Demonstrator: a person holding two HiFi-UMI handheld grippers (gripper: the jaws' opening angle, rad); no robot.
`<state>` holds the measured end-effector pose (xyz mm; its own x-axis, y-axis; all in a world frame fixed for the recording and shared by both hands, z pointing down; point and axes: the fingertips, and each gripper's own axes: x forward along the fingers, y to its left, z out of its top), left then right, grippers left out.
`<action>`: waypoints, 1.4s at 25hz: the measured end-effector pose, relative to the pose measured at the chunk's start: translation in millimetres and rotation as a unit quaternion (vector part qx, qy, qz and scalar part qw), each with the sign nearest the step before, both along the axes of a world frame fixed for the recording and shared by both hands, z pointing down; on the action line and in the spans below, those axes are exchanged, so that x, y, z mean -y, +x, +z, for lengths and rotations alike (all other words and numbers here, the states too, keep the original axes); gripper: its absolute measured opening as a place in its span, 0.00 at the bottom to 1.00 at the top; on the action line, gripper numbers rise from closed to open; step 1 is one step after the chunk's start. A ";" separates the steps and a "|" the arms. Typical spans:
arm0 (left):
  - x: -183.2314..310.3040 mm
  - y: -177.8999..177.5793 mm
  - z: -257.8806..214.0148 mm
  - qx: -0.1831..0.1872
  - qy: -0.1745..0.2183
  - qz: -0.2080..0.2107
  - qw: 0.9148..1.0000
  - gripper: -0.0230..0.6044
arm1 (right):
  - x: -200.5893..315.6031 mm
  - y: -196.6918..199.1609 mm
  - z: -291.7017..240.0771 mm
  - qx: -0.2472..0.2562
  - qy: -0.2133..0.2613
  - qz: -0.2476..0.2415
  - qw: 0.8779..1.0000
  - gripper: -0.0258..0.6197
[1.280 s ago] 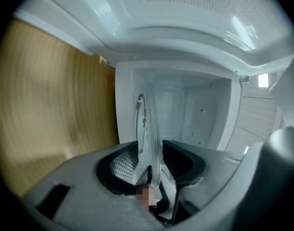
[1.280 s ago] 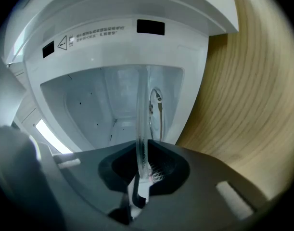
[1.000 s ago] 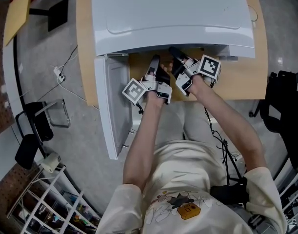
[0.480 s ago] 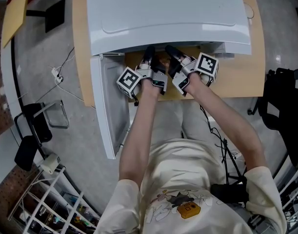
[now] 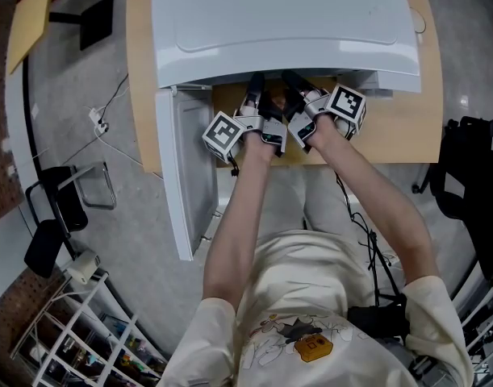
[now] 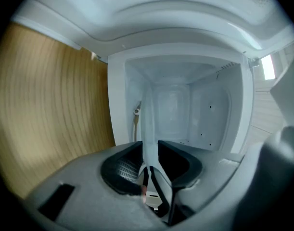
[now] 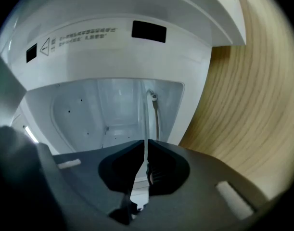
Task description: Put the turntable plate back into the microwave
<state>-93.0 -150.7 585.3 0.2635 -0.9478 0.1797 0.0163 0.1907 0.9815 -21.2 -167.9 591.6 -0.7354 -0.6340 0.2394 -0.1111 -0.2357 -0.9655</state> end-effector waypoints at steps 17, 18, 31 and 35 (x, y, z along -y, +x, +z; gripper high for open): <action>-7.1 9.3 3.2 0.003 0.010 0.004 1.000 0.03 | -1.8 1.9 -7.5 -0.016 0.016 -0.023 0.999 0.10; -7.9 8.7 2.7 0.003 0.011 0.003 1.000 0.03 | -2.0 -0.5 -6.5 -0.021 0.016 -0.029 0.999 0.10; -57.3 24.6 -16.5 0.052 0.060 0.066 0.995 0.08 | -8.8 -14.3 7.1 -0.038 -0.026 -0.034 0.998 0.09; -63.0 29.1 -16.8 0.046 0.063 0.067 0.995 0.08 | -7.0 -10.7 9.2 -0.044 -0.030 -0.015 0.998 0.09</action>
